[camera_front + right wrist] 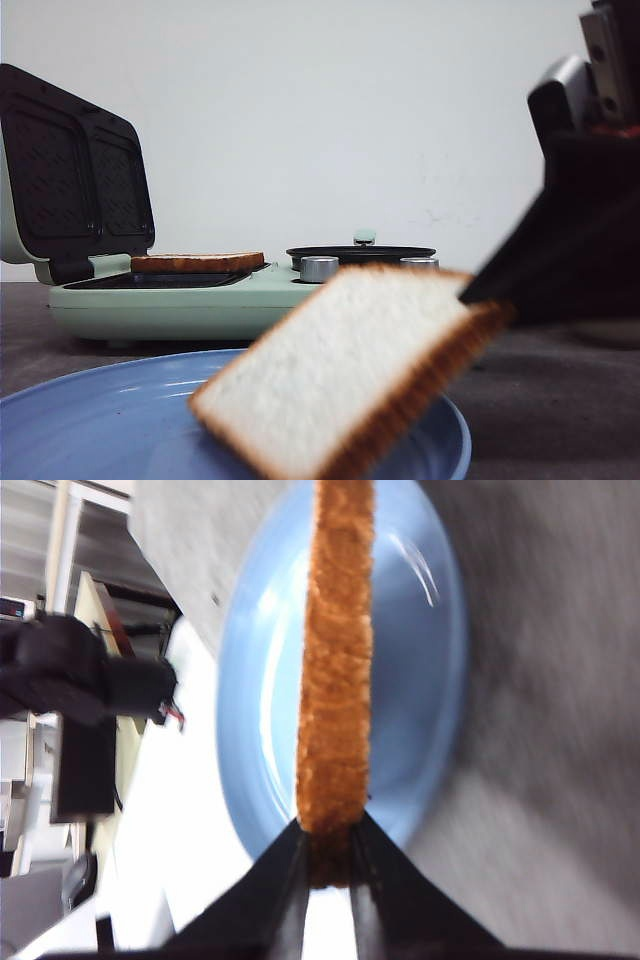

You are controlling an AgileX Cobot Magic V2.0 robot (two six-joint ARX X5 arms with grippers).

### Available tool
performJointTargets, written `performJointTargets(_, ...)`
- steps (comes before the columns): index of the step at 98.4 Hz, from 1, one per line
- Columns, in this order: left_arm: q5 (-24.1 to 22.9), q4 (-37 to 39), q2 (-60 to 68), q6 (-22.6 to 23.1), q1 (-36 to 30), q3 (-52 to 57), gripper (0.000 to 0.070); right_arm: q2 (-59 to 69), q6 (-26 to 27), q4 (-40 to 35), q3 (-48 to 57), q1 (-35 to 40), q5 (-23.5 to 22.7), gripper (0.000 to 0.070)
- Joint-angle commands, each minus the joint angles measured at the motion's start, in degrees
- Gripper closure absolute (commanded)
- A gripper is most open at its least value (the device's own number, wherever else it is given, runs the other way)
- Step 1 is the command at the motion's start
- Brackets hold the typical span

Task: Make breakfast with bread and shrimp
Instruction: 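Grasp the second bread slice edge with the right gripper and lift, then carry the slice over the press and lower it beside the first slice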

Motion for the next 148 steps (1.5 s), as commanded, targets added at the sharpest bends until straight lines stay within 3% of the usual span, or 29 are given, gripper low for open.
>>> performJointTargets(1,0.11,0.96,0.20,-0.17,-0.31,0.85,0.0340,0.57,0.57,1.99,2.49,0.28,-0.04,0.0693)
performJointTargets(19,0.11,1.14,0.20,-0.15,-0.31,0.85,0.0340,0.57,-0.02,5.86,8.39,0.48,0.81,0.0693)
performJointTargets(31,0.11,2.03,0.20,-0.17,-0.31,0.85,0.0340,0.63,-2.99,5.81,14.19,1.97,6.60,0.0694)
performJointTargets(44,0.09,4.09,0.15,-0.22,-0.31,0.85,0.0340,1.53,-10.82,2.47,22.18,5.29,15.17,0.0694)
performJointTargets(59,0.07,5.51,0.15,-0.33,-0.31,0.85,0.0339,6.56,-23.32,-4.07,33.20,9.99,26.34,0.0694)
performJointTargets(78,0.00,7.58,0.15,-0.28,-0.28,0.85,0.0339,18.16,-36.65,-10.47,47.08,13.77,36.48,0.0693)
performJointTargets(96,-0.15,7.87,0.15,0.13,-0.13,0.85,0.0339,28.81,-47.28,-11.06,56.70,16.92,45.97,0.0693)
performJointTargets(124,-0.17,10.14,0.15,0.42,-0.13,0.85,0.0339,37.20,-59.56,-8.59,61.02,21.40,55.80,0.0694)
performJointTargets(148,-0.15,10.12,0.15,1.73,-0.13,0.85,0.0339,38.38,-65.99,-4.63,61.02,24.22,58.75,0.0694)
